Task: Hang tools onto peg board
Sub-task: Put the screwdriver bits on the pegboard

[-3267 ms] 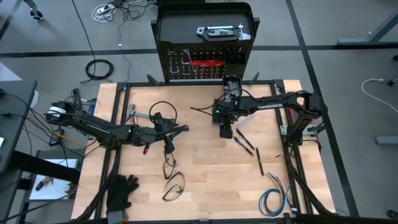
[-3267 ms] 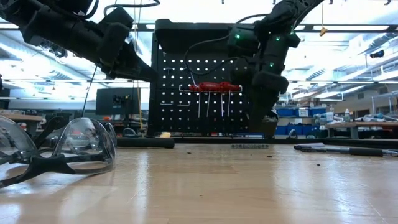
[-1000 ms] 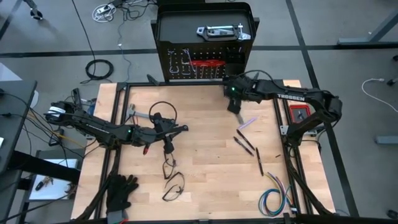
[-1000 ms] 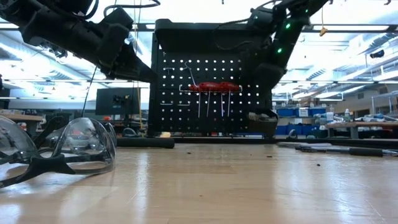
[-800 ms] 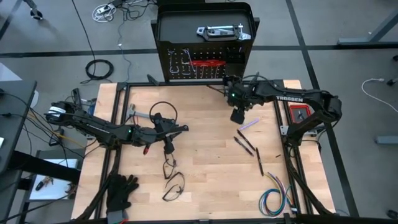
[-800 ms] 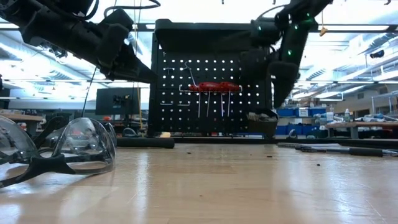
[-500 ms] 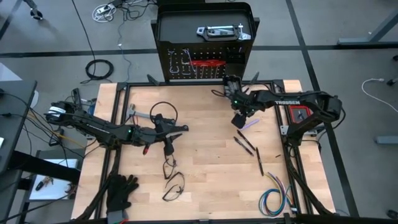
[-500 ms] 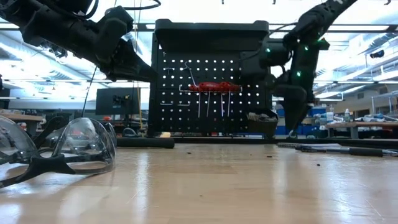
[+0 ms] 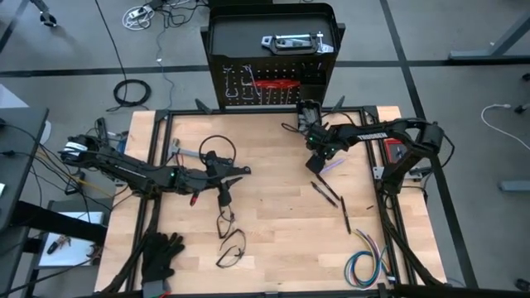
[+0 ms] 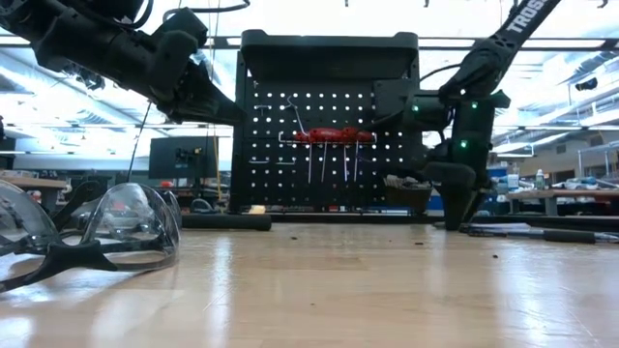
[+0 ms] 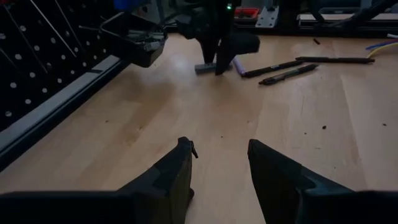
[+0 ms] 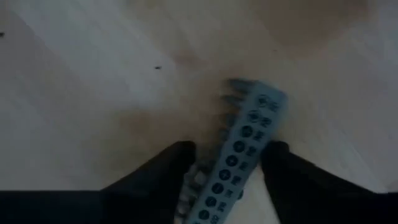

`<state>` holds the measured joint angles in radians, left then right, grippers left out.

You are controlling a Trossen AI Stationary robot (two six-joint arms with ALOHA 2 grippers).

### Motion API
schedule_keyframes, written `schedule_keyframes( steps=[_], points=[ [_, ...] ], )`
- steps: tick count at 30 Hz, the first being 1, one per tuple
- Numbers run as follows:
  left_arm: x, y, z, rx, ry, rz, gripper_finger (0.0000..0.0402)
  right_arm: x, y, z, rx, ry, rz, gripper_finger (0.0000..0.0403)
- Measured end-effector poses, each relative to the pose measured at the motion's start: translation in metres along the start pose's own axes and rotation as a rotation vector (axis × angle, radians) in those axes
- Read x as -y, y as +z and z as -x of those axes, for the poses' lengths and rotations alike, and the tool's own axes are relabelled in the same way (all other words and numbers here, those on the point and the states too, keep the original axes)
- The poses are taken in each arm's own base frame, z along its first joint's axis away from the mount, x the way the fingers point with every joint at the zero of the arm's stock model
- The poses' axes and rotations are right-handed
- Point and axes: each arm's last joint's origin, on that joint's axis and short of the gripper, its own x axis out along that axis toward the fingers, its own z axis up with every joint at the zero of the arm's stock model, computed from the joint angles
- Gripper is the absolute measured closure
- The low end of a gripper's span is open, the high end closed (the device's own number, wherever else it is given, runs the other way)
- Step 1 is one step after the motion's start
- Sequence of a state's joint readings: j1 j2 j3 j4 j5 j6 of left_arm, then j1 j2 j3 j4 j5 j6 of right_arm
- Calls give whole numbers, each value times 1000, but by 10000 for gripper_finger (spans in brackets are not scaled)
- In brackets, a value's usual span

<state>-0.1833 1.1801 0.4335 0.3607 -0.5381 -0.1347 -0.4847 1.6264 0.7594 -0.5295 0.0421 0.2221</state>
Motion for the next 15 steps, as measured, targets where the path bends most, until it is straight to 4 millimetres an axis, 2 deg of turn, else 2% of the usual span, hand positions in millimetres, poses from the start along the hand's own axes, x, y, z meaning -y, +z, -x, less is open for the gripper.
schedule_keyframes(
  steps=[3, 6, 11, 15],
  points=[
    [0, 0, 0, 1, 0, -2, 245, -1, 4, 8, 4, 3, 37, 287],
    [0, 0, 0, 2, 1, -1, 245, 0, 6, 11, 1, -9, 85, 344],
    [0, 0, 0, 2, 3, 0, 245, -6, 8, 17, -11, 11, 140, 345],
    [0, 0, 0, 2, 4, 0, 245, -19, 11, 32, 2, 53, 221, 391]
  ],
)
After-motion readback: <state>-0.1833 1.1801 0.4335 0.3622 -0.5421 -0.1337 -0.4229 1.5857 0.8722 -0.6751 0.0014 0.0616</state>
